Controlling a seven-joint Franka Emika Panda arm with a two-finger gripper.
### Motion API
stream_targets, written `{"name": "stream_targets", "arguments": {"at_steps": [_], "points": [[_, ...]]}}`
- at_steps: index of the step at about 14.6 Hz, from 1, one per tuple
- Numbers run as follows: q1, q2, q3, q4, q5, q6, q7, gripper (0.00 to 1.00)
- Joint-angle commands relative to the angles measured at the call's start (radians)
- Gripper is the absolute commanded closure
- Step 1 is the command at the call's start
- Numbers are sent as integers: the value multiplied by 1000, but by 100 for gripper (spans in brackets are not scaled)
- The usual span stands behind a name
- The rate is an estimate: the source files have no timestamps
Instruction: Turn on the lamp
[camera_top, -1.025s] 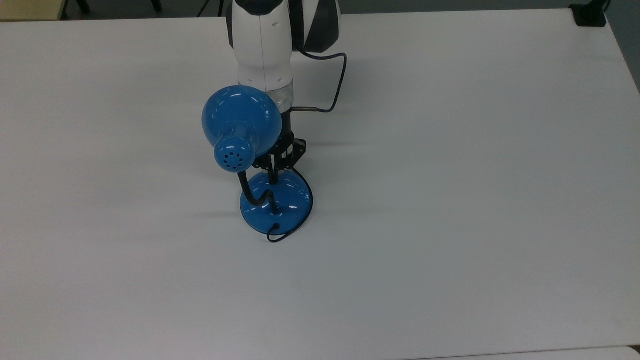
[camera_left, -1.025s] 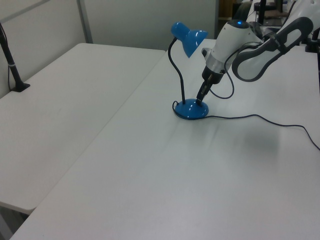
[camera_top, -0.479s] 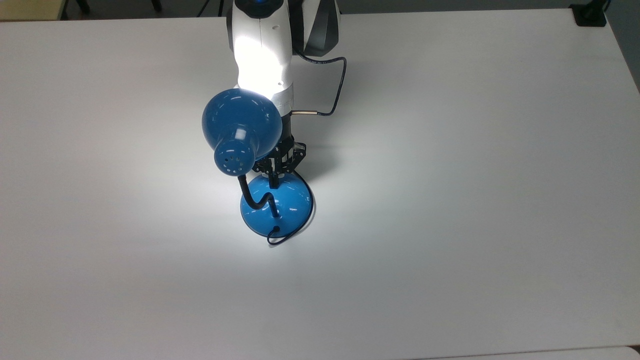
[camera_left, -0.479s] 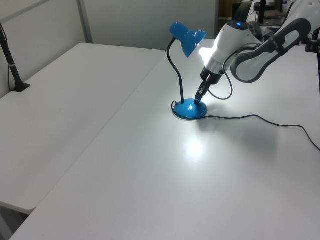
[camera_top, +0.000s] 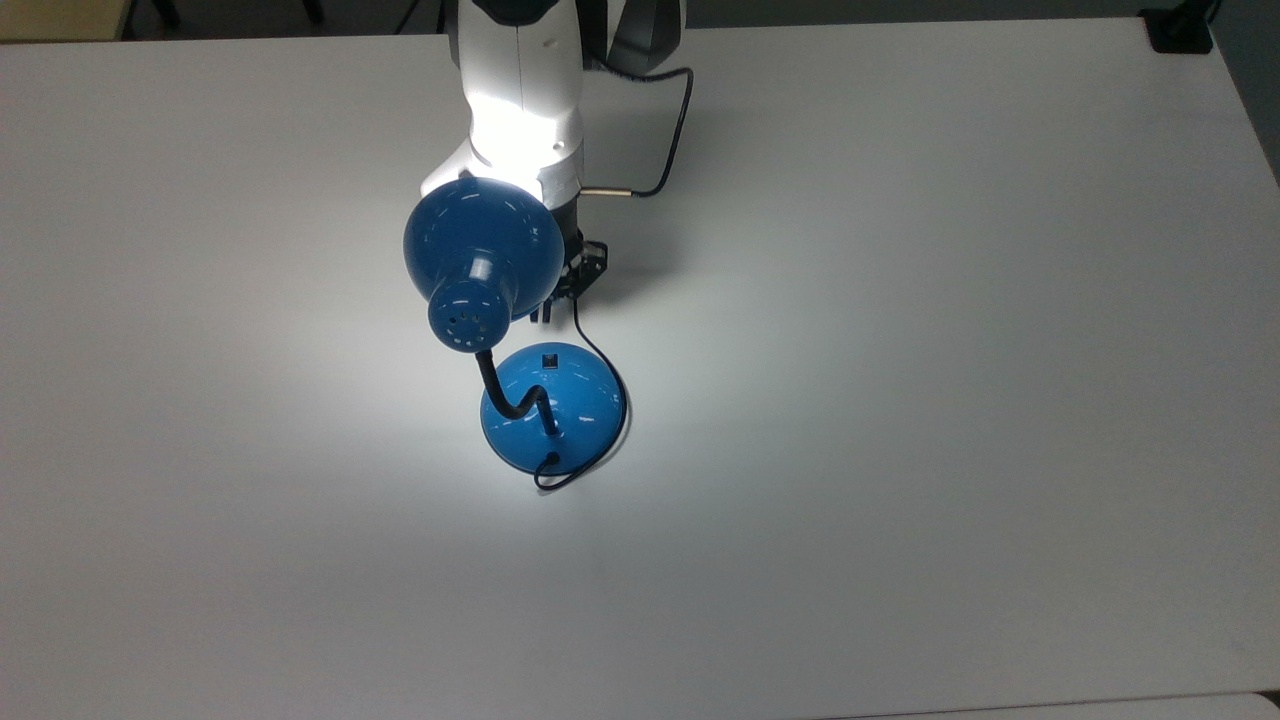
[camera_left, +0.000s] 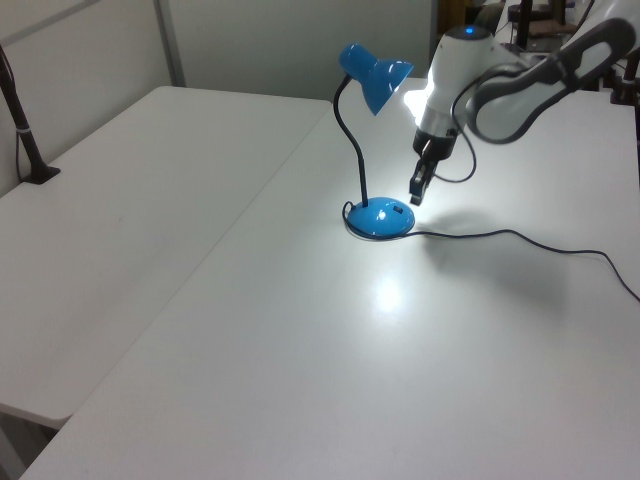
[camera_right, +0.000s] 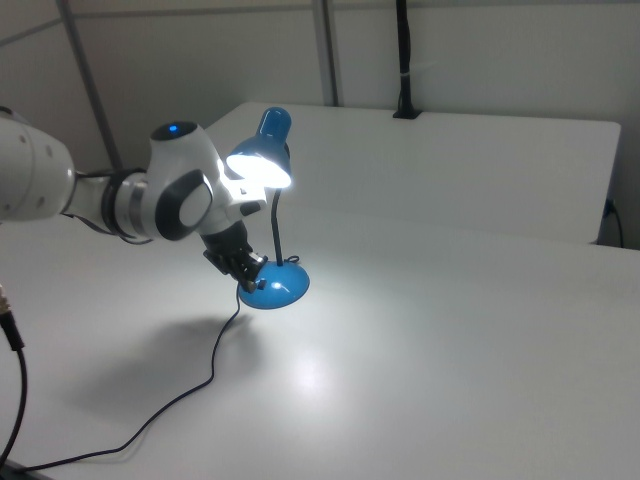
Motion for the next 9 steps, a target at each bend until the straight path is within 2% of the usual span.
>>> {"name": "stream_targets", "arguments": {"at_steps": [1, 6, 9], "points": [[2, -139, 4, -34, -1, -203, -1, 88], [7, -251, 6, -23, -1, -403, 6, 82], [30, -288, 6, 21, -1, -492, 40, 76]]}}
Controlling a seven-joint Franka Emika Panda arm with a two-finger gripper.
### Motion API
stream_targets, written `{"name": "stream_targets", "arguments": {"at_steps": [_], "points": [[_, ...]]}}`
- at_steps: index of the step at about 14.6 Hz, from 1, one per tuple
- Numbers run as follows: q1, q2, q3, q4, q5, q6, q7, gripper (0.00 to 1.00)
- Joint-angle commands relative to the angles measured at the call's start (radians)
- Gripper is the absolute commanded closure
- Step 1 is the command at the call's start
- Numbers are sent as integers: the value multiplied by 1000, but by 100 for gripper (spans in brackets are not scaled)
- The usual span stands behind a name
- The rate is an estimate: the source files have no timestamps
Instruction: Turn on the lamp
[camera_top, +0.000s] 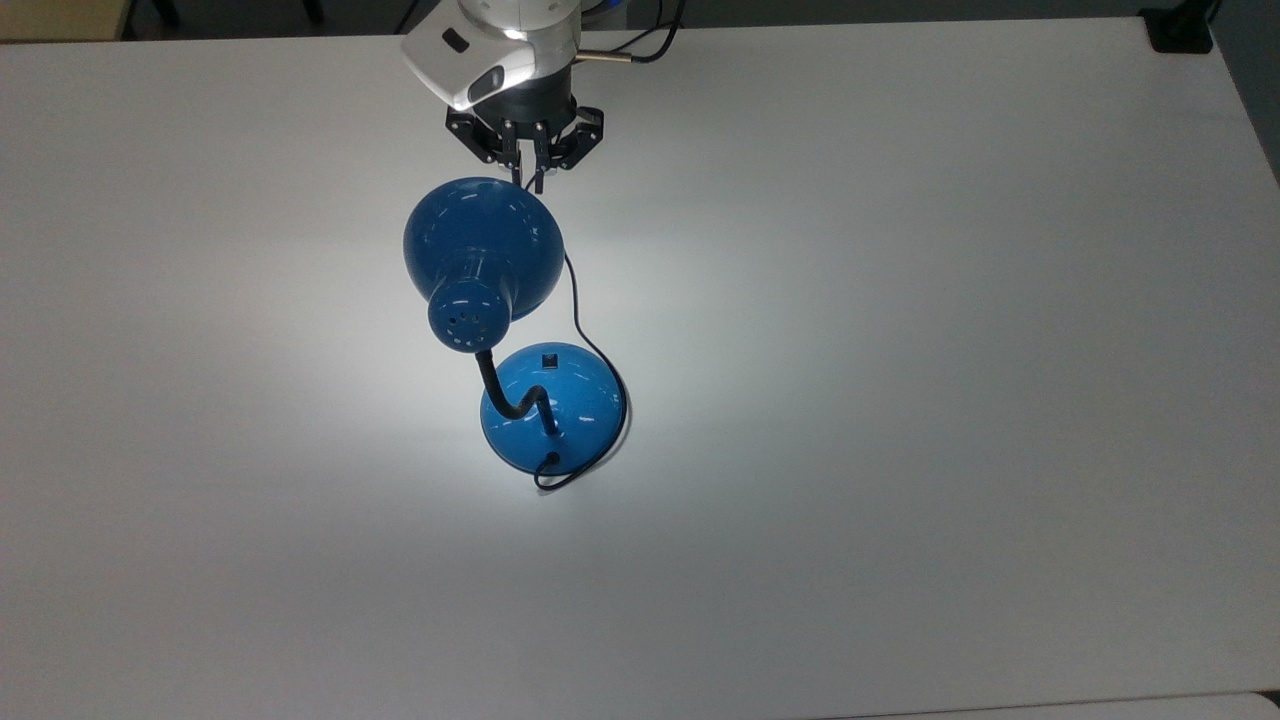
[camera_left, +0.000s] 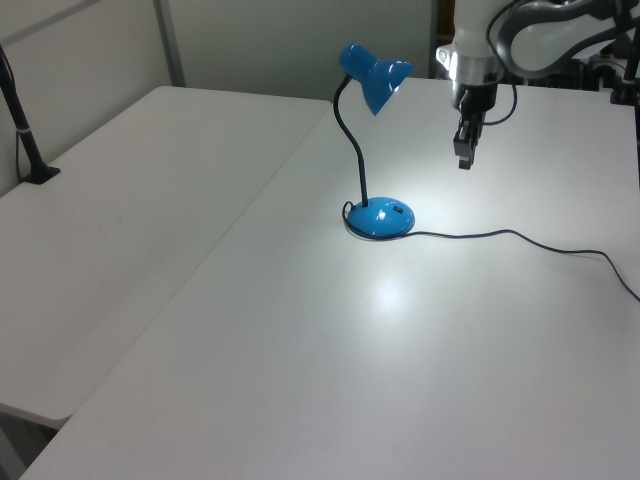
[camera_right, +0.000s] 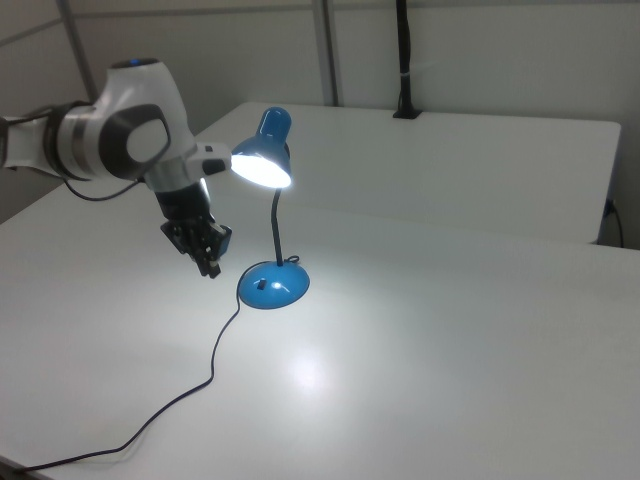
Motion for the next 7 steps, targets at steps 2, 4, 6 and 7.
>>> {"name": "stream_targets", "arguments": {"at_steps": [2, 4, 6, 7], "points": [[24, -66, 0, 62, -1, -152, 36, 68], [24, -66, 0, 119, -1, -223, 36, 52], [23, -61, -1, 176, -1, -286, 34, 14], [21, -60, -1, 196, -1, -301, 34, 0]]}}
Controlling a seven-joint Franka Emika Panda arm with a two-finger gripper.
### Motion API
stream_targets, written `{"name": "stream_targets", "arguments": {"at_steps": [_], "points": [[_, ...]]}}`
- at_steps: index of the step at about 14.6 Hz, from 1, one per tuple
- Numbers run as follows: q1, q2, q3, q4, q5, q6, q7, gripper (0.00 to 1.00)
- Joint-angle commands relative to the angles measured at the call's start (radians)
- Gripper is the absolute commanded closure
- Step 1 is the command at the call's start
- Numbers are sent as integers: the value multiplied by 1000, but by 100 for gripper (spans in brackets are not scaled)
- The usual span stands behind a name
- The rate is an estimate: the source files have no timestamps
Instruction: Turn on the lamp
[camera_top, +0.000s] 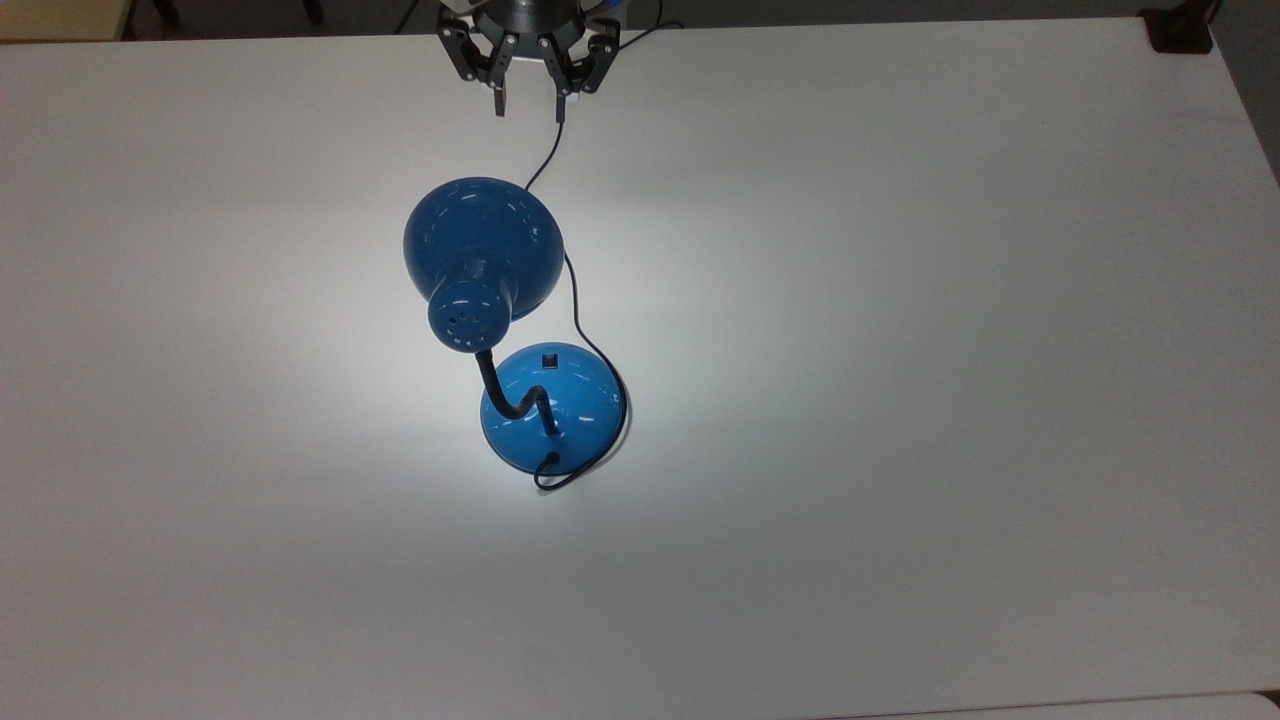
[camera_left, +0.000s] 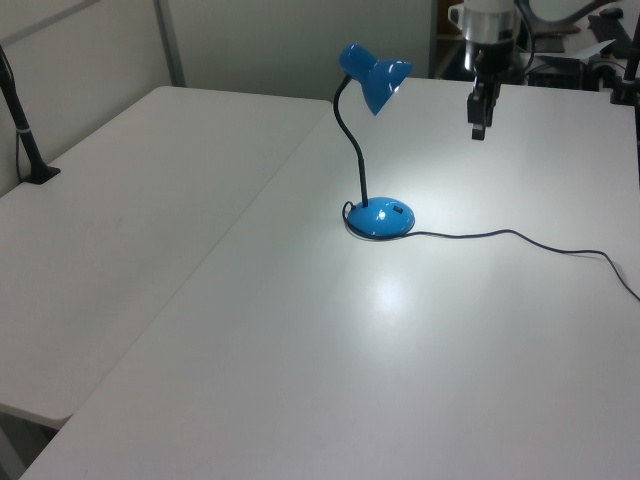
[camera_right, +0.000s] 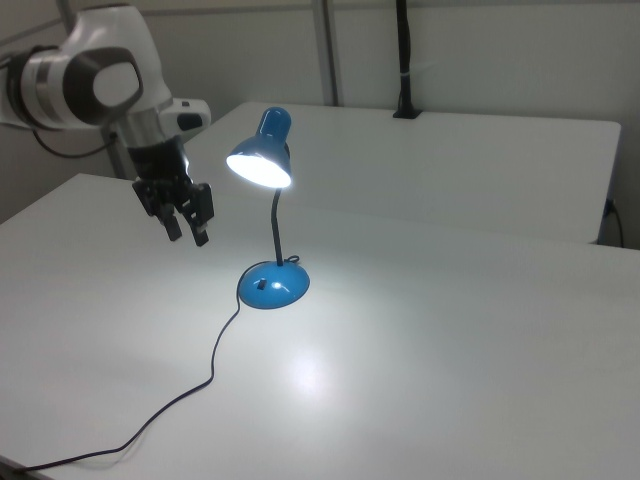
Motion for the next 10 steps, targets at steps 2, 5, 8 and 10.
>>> {"name": "stream_targets", "arguments": {"at_steps": [2, 5, 8, 10], "points": [[5, 13, -4, 126, -1, -128, 16, 0], [3, 24, -20, 195, 4, -187, 17, 0], [8, 18, -40, 206, 5, -193, 19, 0], [5, 19, -38, 206, 2, -191, 16, 0]]}}
